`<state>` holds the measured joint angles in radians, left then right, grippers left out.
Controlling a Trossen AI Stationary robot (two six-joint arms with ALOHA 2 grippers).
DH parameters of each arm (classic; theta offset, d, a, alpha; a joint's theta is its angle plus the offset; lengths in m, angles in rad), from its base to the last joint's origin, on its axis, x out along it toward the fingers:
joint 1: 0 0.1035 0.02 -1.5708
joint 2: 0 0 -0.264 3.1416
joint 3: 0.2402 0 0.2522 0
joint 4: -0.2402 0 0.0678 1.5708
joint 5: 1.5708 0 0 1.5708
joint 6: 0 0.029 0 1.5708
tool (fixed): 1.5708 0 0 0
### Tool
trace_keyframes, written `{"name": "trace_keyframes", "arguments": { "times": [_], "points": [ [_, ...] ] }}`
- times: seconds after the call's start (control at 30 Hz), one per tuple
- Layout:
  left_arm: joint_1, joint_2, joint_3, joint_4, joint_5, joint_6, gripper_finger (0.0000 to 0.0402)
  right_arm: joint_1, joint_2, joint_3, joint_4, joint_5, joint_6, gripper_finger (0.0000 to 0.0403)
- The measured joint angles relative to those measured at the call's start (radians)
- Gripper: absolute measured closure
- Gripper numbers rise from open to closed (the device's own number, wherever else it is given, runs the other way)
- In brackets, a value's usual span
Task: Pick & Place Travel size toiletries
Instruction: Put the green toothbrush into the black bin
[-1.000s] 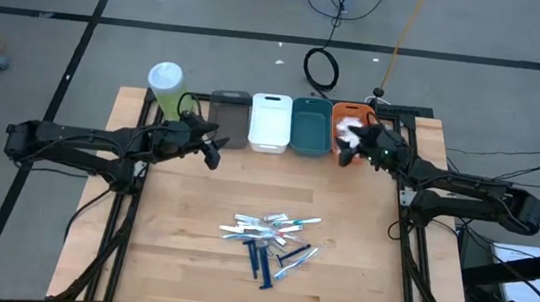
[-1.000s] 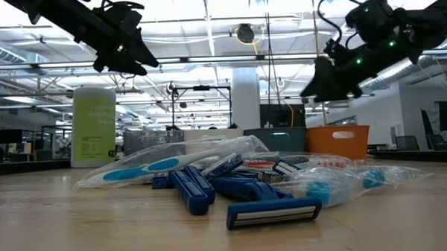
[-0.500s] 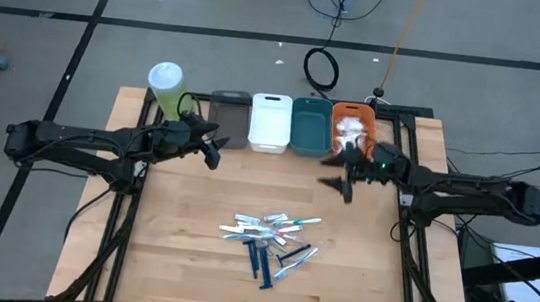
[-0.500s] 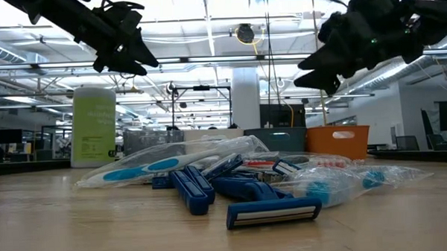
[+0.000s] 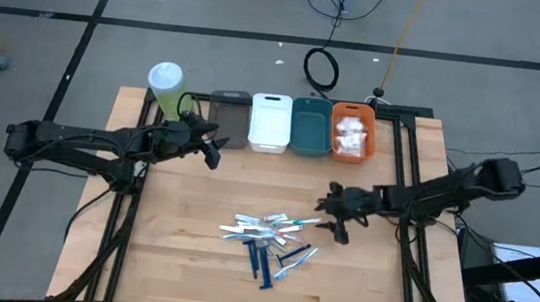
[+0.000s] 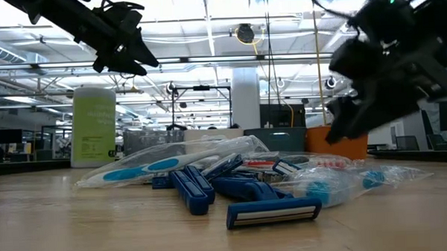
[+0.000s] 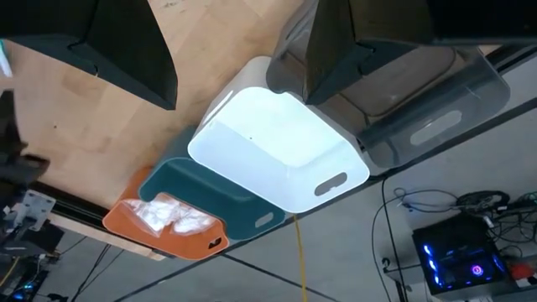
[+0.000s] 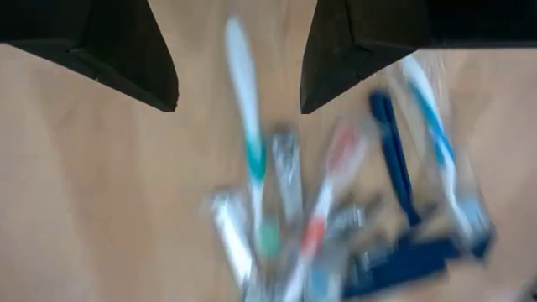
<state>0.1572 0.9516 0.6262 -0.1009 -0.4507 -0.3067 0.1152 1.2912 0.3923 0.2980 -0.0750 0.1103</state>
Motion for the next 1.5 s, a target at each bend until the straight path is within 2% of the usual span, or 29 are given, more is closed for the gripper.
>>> {"name": "trace_keyframes", "arguments": {
  "times": [0.3,0.57,0.73,1.0,1.27,1.5],
  "points": [
    [0.000,0.041,0.000,0.003,0.000,-0.011,0.0147,0.007,0.157,0.000,0.149,0.019,-0.073,0.0186],
    [0.001,0.124,0.000,0.090,0.018,0.011,0.0147,-0.004,0.258,0.003,0.165,0.053,-0.076,0.0211],
    [0.001,0.137,0.000,0.166,0.072,0.058,0.0147,-0.004,0.256,0.004,0.155,0.053,-0.072,0.0258],
    [0.001,0.137,0.000,0.205,0.092,0.074,0.0147,-0.004,0.255,0.003,0.137,0.044,-0.073,0.0381],
    [0.001,0.137,0.000,0.203,0.093,0.068,0.0147,-0.002,0.237,0.001,0.151,0.043,-0.090,0.0377],
    [-0.001,0.137,0.000,0.203,0.094,0.068,0.0147,-0.002,0.093,-0.003,0.152,0.044,-0.146,0.0384]
  ]
}}
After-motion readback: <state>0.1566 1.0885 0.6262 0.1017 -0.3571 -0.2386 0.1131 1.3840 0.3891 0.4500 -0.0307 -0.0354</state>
